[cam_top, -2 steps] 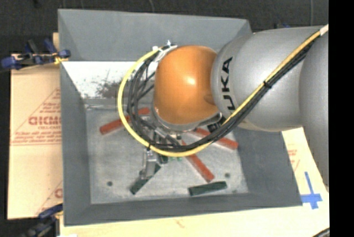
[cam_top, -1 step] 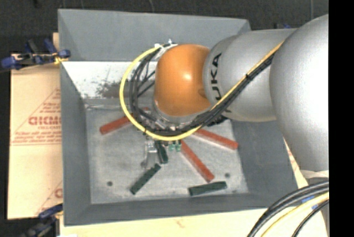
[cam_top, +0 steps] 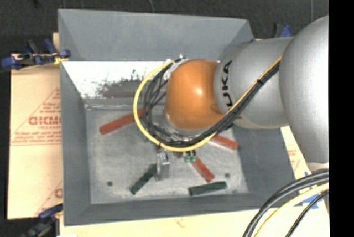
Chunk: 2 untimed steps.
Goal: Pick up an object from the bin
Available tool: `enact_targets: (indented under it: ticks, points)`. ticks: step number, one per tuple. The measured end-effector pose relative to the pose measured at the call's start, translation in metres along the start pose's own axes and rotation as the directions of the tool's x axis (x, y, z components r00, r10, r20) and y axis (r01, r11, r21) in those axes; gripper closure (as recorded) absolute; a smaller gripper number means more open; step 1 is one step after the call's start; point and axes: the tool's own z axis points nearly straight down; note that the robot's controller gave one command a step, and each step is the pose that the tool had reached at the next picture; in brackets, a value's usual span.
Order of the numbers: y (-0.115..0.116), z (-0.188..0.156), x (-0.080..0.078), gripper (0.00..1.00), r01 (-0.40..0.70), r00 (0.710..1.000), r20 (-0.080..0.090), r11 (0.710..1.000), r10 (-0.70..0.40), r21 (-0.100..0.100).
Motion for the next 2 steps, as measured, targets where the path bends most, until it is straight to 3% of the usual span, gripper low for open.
enact_targets:
  ticks: [1, 2]
  points:
    - [-0.035, 0.023, -0.009, 0.0, 0.209, 0.978, 0.0, 0.978, -0.209, 0.0]
    - [0.011, 0.042, 0.057, 1.0, 0.289, 0.957, 0.005, 0.957, -0.289, -0.003]
